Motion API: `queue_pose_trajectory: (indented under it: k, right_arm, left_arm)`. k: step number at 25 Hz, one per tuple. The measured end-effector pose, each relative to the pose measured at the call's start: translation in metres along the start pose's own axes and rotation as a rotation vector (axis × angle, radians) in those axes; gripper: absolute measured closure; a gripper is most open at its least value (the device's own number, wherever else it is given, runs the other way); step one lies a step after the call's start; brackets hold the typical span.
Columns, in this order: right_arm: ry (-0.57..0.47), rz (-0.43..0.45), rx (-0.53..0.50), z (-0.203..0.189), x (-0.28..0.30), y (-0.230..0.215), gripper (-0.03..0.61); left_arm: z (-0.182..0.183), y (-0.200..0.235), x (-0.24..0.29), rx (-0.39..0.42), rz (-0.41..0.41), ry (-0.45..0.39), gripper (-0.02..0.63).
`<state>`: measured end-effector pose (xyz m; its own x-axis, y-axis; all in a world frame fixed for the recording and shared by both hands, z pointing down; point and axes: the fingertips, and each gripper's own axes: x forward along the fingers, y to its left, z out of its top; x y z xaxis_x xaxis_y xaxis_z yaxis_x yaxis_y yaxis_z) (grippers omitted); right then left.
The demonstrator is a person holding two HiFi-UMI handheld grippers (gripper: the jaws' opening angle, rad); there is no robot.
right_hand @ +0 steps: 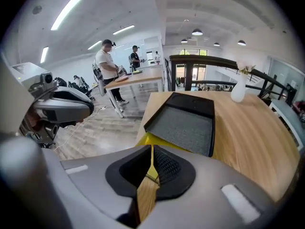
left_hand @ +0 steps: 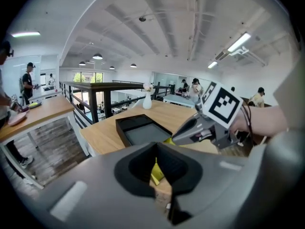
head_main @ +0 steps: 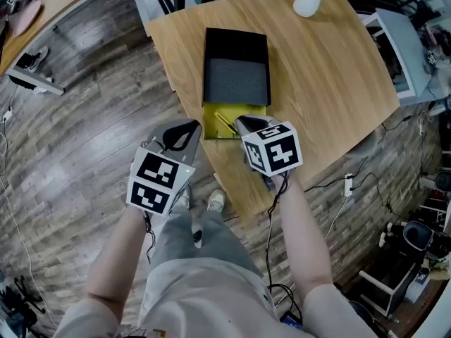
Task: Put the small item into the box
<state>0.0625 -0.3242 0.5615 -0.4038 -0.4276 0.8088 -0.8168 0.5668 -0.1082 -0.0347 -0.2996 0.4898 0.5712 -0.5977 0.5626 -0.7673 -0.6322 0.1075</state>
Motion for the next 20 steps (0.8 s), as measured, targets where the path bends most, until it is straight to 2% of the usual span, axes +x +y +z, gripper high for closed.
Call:
queue_pose_trajectory:
  k: [5,8,11,14,20]
  right_arm:
    - [-0.140,-0.100,-0.033,0.022,-0.057,0.006,0.563]
    - [-0.248,-0.120,-0.039,0.037,-0.093,0.015,0.566]
    - [-0.347,-0.107,-0.006,0.048,-0.127,0.031,0.577]
    - [-0.447,-0.051,0.032,0.065,-0.163,0.051,0.578]
    - [-0.604,-0.055,-0.006,0.091,-0.237,0.078,0.577]
  left_arm:
    - [0.025,-0.013,-0.031,0.032,0.013,-0.048,0.611]
    - [0.041,-0.026,-0.051,0.061,0.022,-0.081,0.611]
    - [0.055,-0.036,-0.073,0.078,0.031,-0.124,0.611]
    - [0.072,-0.043,-0.095,0.095,0.036,-0.165,0.611]
    - [0.105,-0.054,-0.137,0.100,0.070,-0.267,0.611]
